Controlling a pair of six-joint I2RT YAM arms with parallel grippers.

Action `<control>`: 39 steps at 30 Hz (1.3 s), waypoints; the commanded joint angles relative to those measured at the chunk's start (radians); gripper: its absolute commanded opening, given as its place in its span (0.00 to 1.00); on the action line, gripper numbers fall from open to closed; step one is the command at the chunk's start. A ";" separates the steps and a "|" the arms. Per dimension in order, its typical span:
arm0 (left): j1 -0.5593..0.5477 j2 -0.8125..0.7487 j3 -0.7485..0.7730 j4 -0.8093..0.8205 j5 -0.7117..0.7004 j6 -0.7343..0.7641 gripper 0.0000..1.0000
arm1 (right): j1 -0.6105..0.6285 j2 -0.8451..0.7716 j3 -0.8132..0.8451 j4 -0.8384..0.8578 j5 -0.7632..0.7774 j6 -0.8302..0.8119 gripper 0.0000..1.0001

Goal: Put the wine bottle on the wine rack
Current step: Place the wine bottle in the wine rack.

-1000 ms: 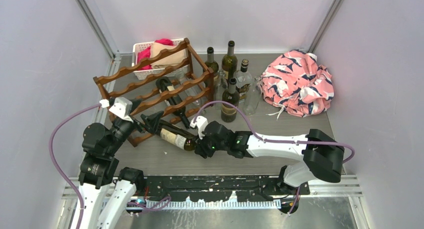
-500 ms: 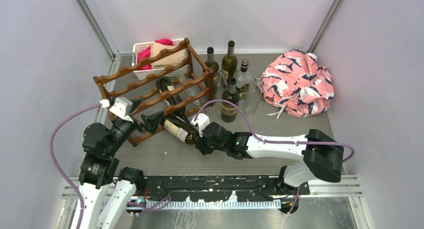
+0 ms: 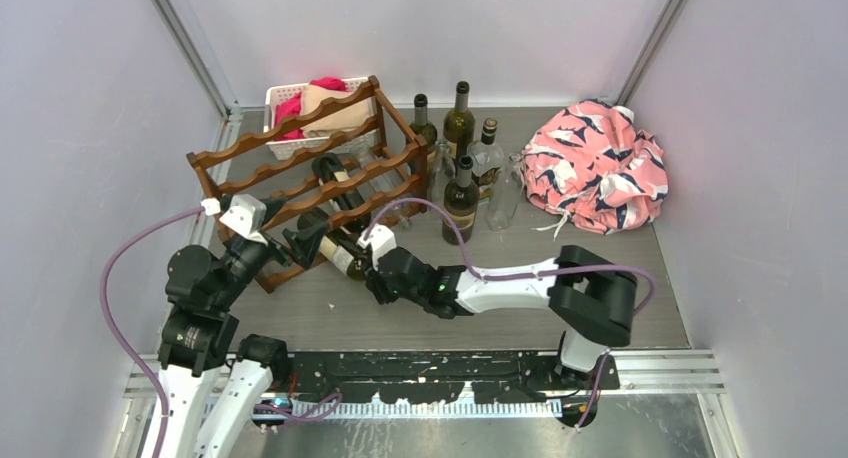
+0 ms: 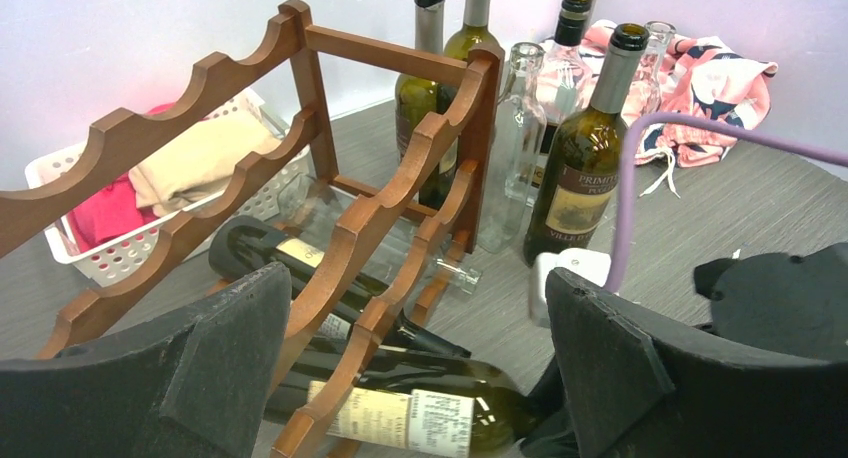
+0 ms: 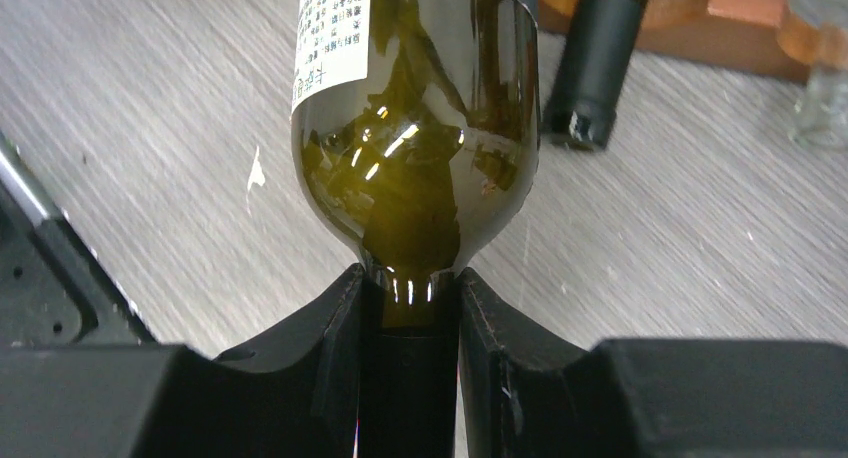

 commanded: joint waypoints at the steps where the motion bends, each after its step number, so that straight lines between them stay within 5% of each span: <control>1: 0.004 0.010 -0.005 0.067 0.001 0.020 0.97 | 0.010 0.059 0.153 0.321 0.111 0.032 0.01; 33: 0.004 -0.068 -0.037 0.076 -0.113 0.064 0.97 | -0.018 0.474 0.529 0.392 0.291 0.110 0.01; 39: 0.004 -0.074 -0.038 0.076 -0.113 0.064 0.97 | -0.021 0.498 0.556 0.376 0.278 0.119 0.19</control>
